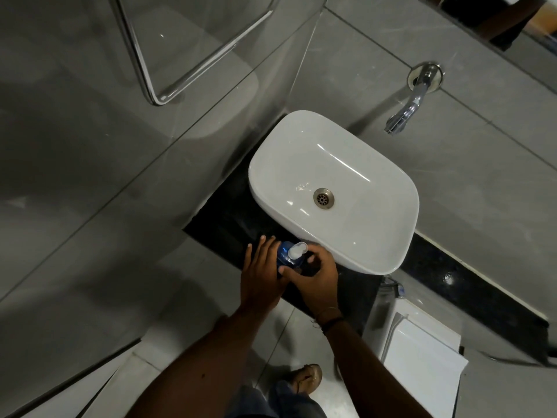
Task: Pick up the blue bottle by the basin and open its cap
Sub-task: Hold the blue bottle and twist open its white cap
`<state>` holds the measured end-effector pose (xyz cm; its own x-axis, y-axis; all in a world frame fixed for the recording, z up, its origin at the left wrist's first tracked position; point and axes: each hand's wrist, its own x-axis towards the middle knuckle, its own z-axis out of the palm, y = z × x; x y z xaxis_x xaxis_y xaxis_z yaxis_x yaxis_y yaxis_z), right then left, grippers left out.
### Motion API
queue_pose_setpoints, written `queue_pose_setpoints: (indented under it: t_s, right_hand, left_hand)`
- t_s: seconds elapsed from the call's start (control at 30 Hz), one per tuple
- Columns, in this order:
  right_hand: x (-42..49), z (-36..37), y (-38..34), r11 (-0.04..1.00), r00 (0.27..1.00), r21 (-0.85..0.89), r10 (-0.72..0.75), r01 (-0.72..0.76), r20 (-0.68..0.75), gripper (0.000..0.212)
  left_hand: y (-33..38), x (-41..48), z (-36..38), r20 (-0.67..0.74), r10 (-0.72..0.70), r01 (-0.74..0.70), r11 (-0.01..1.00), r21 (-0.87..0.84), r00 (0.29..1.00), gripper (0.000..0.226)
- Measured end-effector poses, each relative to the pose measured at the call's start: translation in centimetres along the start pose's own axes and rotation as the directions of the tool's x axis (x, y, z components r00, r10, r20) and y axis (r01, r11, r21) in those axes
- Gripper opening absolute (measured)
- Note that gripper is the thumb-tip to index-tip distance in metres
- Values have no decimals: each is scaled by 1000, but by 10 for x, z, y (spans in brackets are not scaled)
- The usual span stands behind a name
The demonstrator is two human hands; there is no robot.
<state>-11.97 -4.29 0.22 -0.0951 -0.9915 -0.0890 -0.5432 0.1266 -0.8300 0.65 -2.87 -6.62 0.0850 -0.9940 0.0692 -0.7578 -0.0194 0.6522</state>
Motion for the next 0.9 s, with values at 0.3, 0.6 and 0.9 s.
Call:
queue_pose_setpoints:
  t_s: [0.3, 0.6, 0.9]
  right_hand:
    - [7, 6, -7, 999, 998, 7, 50, -50, 28, 31]
    - [5, 15, -11, 994, 990, -69, 78, -87, -116, 20]
    - [-7, 2, -5, 999, 997, -24, 32, -34, -76, 30]
  left_hand:
    - [2, -1, 1, -51, -7, 4, 998, -63, 999, 85]
    - [-1, -1, 4, -43, 3, -4, 1000, -12, 999, 79]
    - [-2, -3, 4, -55, 37, -35, 998, 43, 998, 58]
